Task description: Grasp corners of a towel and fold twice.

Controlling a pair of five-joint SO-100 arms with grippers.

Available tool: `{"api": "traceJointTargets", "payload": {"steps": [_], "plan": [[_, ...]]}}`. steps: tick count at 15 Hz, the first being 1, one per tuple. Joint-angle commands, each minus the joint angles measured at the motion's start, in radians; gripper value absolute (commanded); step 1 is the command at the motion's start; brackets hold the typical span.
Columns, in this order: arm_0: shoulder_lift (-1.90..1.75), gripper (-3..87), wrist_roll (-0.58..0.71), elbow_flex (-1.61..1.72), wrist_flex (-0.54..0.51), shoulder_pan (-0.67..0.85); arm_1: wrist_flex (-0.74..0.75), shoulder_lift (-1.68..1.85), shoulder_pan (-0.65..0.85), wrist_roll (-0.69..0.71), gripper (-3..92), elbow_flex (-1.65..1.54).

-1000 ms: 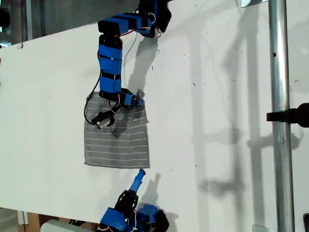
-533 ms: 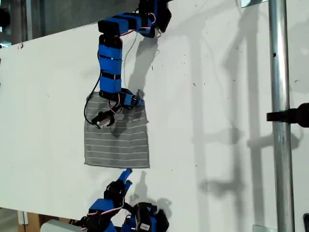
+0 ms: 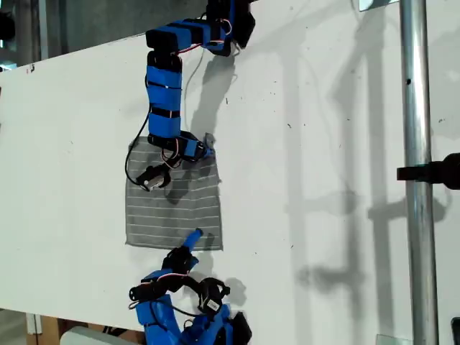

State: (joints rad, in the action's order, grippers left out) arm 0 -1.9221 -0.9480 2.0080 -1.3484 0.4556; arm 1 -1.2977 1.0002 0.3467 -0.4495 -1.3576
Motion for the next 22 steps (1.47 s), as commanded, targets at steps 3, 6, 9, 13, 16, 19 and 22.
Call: {"api": "traceJointTargets", "payload": {"steps": [3,6,9,13,16,19,22], "plan": [[0.313,39.9,-0.046,-0.054,0.140,0.028,0.005,0.008,-0.006,0.008,-0.3,-0.017],[0.640,33.9,-0.075,-0.239,0.097,0.040,0.005,0.011,-0.008,0.008,-0.3,-0.023],[0.614,-2.8,-0.072,-0.201,0.156,0.032,0.008,0.014,-0.008,0.009,-0.3,-0.026],[0.463,-2.8,-0.098,-0.163,0.172,-0.025,0.011,0.023,-0.008,0.009,-0.3,-0.028],[0.337,-2.8,-0.153,-0.155,0.149,-0.153,-0.031,0.089,-0.124,-0.055,-0.3,-0.060],[0.202,-2.9,-0.334,-0.135,0.115,-0.400,-0.127,0.186,-0.365,-0.264,-0.3,-0.055],[0.152,-2.9,-0.626,-0.132,0.132,-0.706,-0.287,0.225,-0.611,-0.482,-0.3,0.137]]}}
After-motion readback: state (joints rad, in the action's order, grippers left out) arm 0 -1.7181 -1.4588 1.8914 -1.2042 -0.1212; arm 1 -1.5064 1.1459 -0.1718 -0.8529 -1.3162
